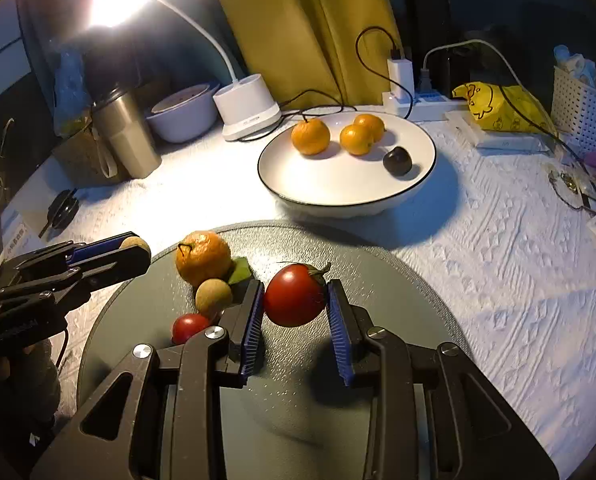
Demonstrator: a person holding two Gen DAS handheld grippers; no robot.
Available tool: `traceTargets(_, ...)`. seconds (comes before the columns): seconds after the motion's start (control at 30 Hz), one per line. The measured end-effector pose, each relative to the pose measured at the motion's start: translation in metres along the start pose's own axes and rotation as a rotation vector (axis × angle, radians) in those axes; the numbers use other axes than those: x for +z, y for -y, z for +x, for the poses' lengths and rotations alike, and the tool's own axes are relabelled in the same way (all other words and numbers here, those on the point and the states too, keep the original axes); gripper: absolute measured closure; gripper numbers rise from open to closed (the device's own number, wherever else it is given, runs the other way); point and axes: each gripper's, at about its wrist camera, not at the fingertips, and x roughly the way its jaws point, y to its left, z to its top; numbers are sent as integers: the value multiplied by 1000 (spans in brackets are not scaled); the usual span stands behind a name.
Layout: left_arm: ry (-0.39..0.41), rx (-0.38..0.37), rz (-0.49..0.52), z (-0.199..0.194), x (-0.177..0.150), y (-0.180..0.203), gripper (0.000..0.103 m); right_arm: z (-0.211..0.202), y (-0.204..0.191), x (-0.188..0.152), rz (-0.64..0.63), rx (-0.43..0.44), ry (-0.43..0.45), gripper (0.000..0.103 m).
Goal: Organize fruits
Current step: 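Lift the yellow fruit and red tomato off the board with both tools, then lower the yellow fruit and red tomato onto the white plate and open both tools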
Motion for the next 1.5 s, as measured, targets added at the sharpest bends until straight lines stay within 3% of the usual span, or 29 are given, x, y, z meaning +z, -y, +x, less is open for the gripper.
traceTargets(0.7, 3, 15, 20, 26, 36, -3, 76, 9, 21, 30, 4, 10, 35, 69)
traceTargets(1.5, -39, -18, 27, 88, 79, -22, 76, 47, 43, 59, 1, -14, 25, 69)
